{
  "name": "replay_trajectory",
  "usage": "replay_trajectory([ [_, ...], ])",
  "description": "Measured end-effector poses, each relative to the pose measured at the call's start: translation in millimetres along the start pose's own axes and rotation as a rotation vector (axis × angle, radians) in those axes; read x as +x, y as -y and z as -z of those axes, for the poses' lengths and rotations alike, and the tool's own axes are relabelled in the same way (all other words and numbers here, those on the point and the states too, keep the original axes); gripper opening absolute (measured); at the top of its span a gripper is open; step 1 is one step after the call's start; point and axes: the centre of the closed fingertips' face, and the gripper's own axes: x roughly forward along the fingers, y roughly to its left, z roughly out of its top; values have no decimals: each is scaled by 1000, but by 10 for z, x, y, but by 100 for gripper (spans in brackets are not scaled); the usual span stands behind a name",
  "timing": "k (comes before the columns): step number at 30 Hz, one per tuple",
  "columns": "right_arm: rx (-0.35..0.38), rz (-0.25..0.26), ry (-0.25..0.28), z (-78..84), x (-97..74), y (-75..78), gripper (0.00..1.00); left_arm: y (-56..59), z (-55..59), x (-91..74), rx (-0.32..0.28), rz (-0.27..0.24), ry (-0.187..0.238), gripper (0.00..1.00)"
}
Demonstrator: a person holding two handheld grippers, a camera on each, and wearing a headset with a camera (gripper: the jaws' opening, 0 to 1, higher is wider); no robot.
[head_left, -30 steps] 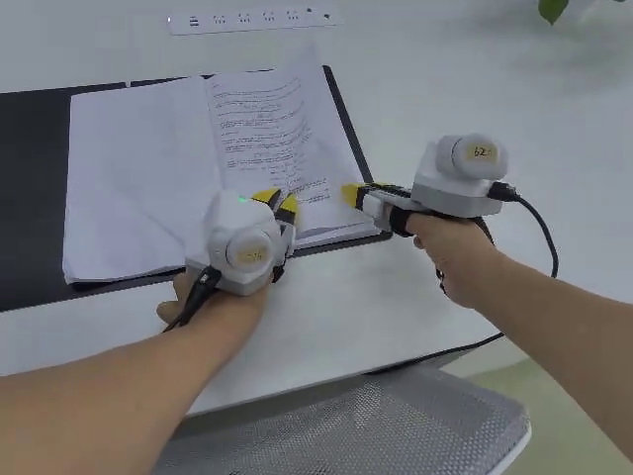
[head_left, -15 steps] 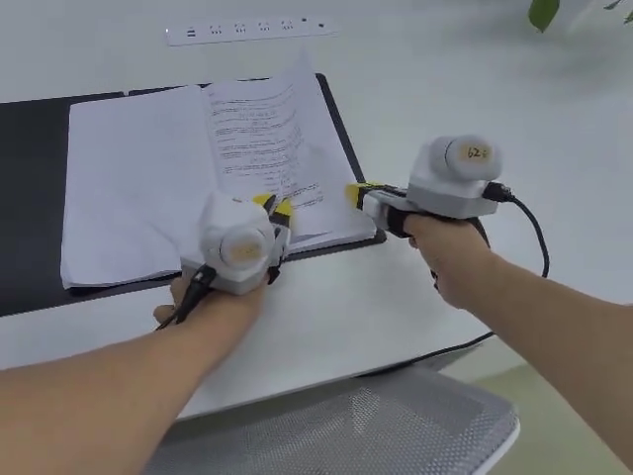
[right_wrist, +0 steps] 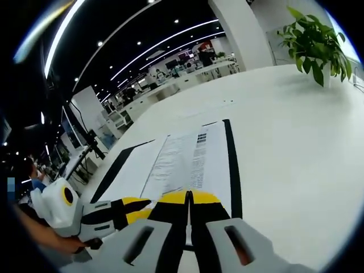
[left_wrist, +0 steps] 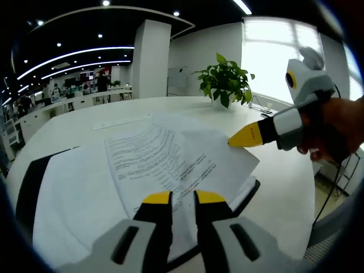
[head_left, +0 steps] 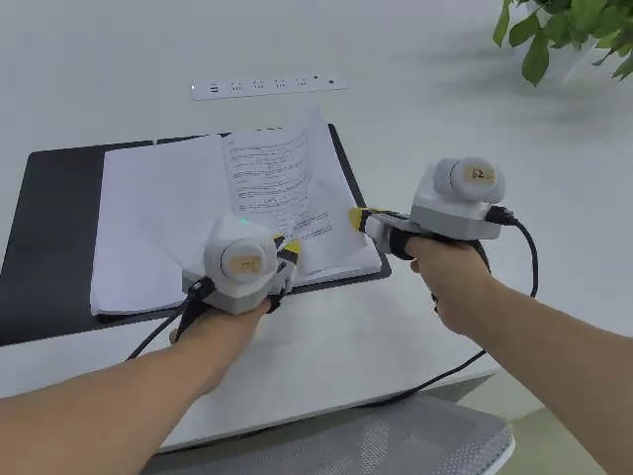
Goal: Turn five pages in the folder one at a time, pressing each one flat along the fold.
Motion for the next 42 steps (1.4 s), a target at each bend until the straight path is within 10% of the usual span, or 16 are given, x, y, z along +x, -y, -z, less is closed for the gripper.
replay_trajectory([
  [21, 51, -107, 19, -164, -143, -831, 0, -421, -308, -1025, 74, -70, 93, 21],
  [42, -17, -244, -81, 92, 527, -2008, 0, -992, -345, -1760, 65, -152, 153, 23],
])
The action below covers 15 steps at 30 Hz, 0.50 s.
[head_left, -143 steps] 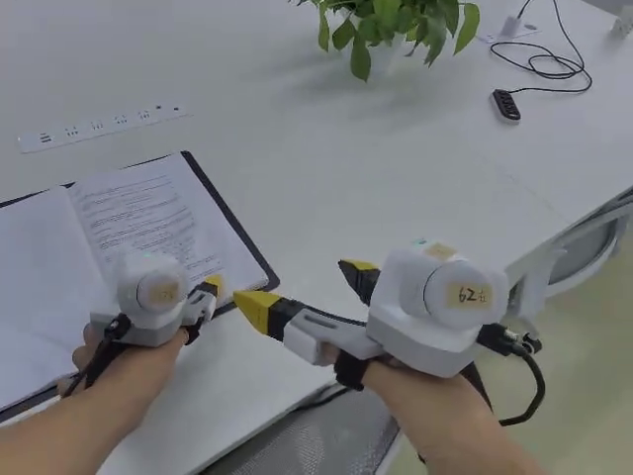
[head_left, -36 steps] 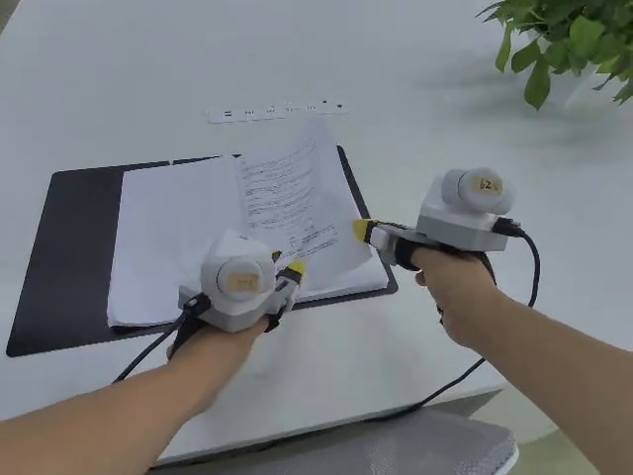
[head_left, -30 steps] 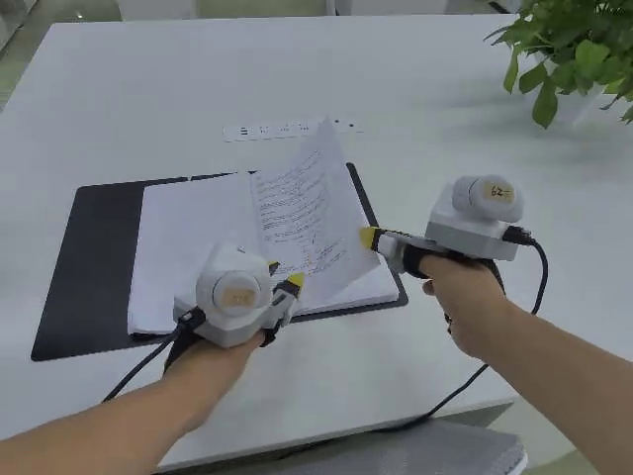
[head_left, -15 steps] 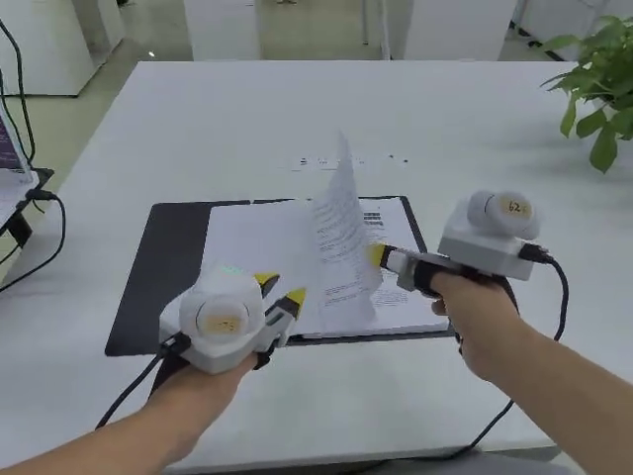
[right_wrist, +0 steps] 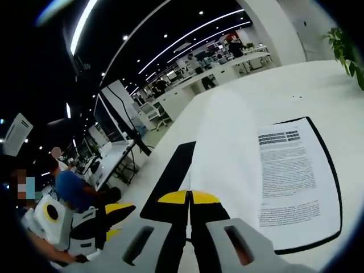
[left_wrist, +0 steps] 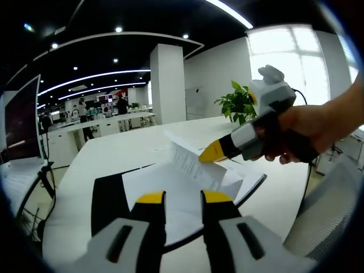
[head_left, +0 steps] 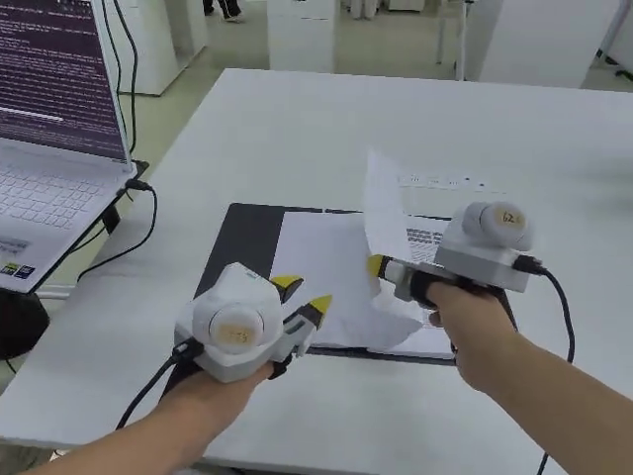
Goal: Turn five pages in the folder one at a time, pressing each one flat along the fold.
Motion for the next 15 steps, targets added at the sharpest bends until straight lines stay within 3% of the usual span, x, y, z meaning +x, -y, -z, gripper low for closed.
replay_trajectory([
  [5, -10, -8, -40, 118, 269, -164, 0, -170, 2, -105, 5, -14, 5, 23],
  [11, -19, -3, -89, 263, 584, -302, 0, -401, 89, -195, -19, -50, -5, 22],
  [15, -30, 3, -123, 351, 719, -395, 0, -495, 132, -224, -30, -65, -14, 22],
])
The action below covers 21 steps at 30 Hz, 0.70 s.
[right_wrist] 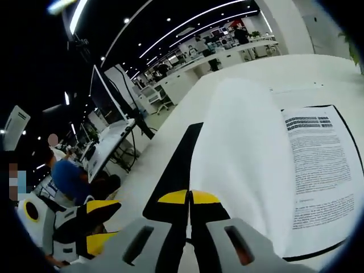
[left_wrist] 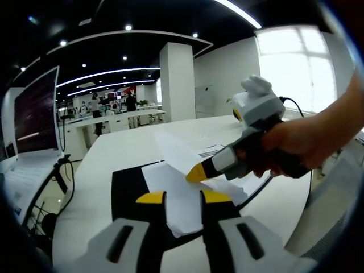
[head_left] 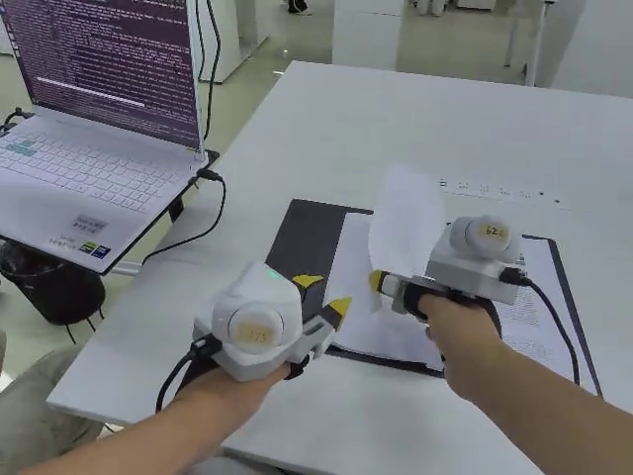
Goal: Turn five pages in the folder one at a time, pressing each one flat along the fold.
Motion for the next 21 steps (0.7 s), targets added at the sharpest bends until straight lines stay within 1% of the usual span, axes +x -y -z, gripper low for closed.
replay_trajectory([
  [4, -6, -10, -33, 59, 164, -90, 0, -73, 77, 4, -8, -12, -19, 21],
  [6, -8, -13, -52, 98, 248, -99, 0, -91, 105, 9, -8, -15, -26, 20],
  [8, -8, -5, -78, 165, 334, -83, 0, -115, 138, 22, -12, -18, -35, 20],
  [9, 21, 0, -92, 208, 368, -77, 0, -131, 152, 28, -16, -20, -38, 20],
  [11, 31, 5, -105, 257, 431, -66, 0, -155, 189, 49, -21, -22, -45, 20],
  [14, 39, 11, -135, 360, 500, -43, 0, -154, 252, 72, -23, -14, -61, 19],
  [18, 45, 25, -170, 506, 571, 27, 0, -138, 362, 106, -4, -5, -94, 20],
  [20, 58, 8, -170, 555, 600, 10, 0, -121, 416, 122, -10, 2, -110, 19],
  [21, 57, 13, -173, 576, 612, 24, 0, -114, 435, 129, -6, 3, -114, 20],
])
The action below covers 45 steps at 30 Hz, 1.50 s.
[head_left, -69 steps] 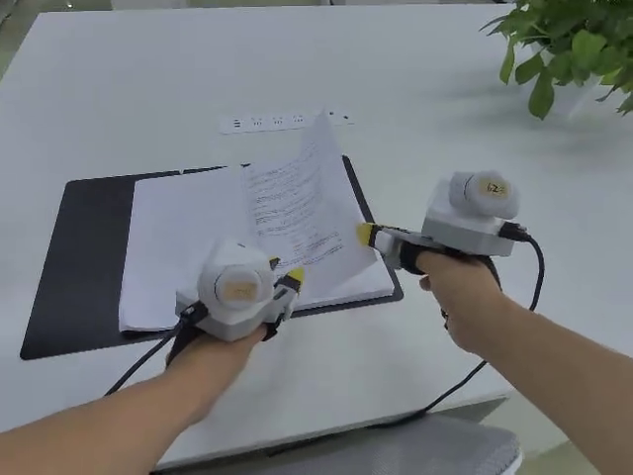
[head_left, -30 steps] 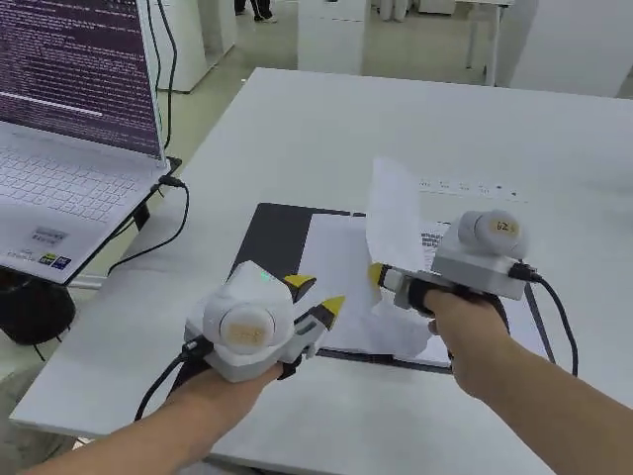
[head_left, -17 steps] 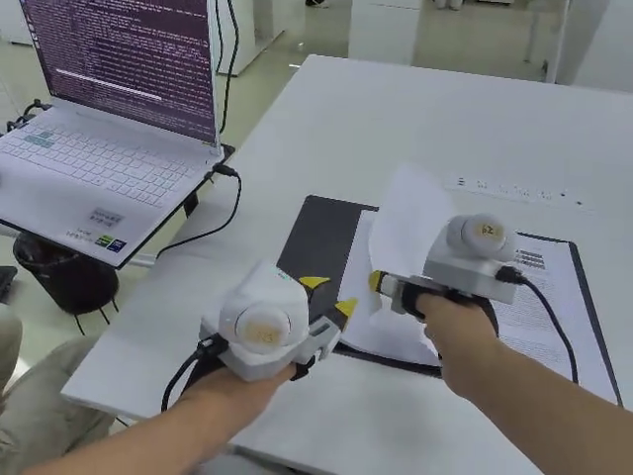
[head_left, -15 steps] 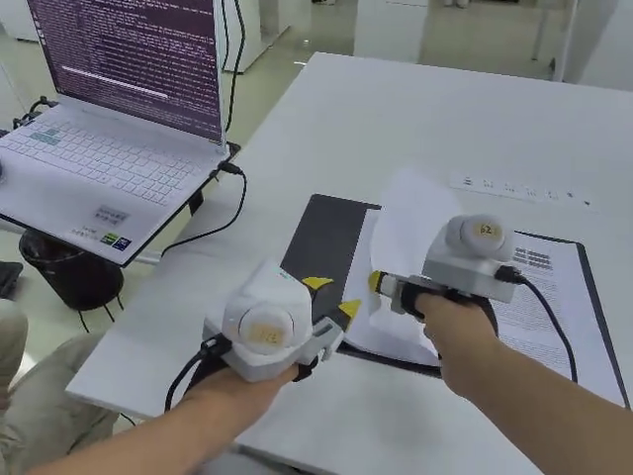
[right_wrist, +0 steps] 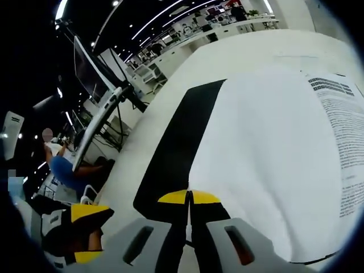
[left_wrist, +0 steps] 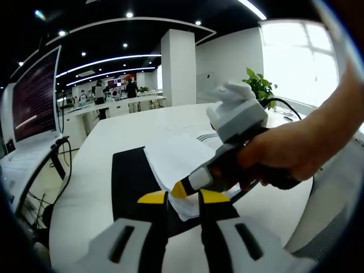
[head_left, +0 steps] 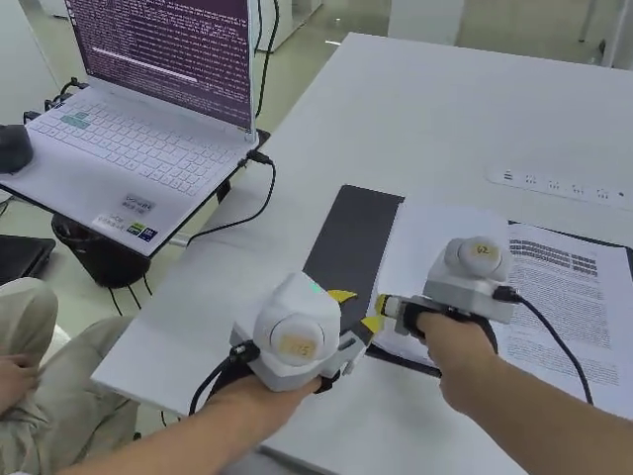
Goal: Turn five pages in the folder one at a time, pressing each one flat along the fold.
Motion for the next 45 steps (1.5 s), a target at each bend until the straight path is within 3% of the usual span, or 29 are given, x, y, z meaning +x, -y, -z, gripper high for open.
replay_trajectory([
  [7, 35, -13, 12, 44, 21, 62, 0, 57, 148, 50, 14, 13, -49, 20],
  [14, 50, -73, 35, 38, -7, 25, 4, 112, 192, 125, 38, 36, -74, 20],
  [18, 54, -96, 49, 20, -66, 24, 4, 165, 200, 184, 52, 53, -83, 20],
  [22, 51, -123, 100, -108, -220, 28, 5, 250, 206, 262, 71, 75, -91, 20],
  [26, 48, -109, 147, -266, -374, 166, 4, 356, 223, 369, 89, 102, -102, 20],
  [29, 41, -88, 170, -342, -476, 312, 1, 366, 246, 483, 93, 96, -111, 20],
  [36, 82, -32, 213, -449, -676, 703, 0, 223, 382, 701, 28, 21, -150, 18],
  [41, 101, 1, 233, -521, -756, 990, 0, 172, 504, 726, 10, -17, -169, 17],
  [45, 89, 31, 260, -591, -821, 1115, 0, 166, 554, 713, 6, -36, -143, 18],
])
